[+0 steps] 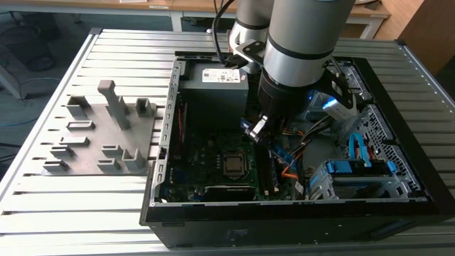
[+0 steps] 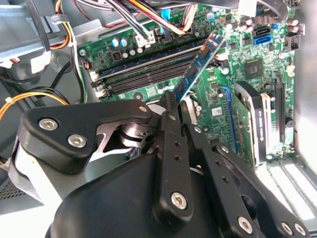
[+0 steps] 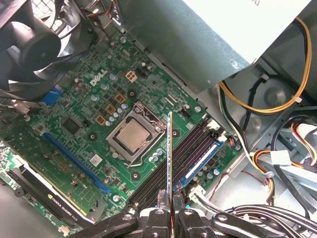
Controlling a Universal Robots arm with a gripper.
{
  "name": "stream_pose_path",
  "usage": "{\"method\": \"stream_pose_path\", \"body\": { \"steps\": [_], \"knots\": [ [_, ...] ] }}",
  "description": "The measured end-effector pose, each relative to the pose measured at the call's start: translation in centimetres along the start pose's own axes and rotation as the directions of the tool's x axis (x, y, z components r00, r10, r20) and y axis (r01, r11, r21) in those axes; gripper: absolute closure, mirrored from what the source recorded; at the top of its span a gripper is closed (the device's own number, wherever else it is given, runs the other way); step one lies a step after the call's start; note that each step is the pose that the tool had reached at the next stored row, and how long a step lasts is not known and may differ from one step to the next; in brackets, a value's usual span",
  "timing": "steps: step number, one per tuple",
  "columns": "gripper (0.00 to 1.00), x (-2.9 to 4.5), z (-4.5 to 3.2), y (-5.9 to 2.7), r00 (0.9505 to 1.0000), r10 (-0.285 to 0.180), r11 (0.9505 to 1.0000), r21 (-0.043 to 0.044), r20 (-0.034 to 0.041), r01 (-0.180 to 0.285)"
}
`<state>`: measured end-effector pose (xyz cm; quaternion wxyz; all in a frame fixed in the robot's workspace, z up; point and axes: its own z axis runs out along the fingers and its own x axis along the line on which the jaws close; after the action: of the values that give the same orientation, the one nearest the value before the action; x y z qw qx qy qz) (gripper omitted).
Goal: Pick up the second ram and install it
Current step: 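Insert the second ram into the second slot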
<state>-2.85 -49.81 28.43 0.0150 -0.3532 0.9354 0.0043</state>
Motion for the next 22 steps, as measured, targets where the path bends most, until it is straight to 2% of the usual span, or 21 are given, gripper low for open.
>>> {"method": "stream_pose_path", "body": {
  "steps": [17,19,22],
  "knots": [
    [0.86,0.00,0.00,0.00,0.9990,0.045,0.9990,0.0020,-0.0005,-0.045],
    [0.86,0.00,0.01,0.00,0.9973,0.073,0.9973,0.0031,-0.0008,-0.073],
    [0.86,0.00,0.01,0.00,0.9967,0.081,0.9967,0.0035,-0.0009,-0.081]
  ]
}}
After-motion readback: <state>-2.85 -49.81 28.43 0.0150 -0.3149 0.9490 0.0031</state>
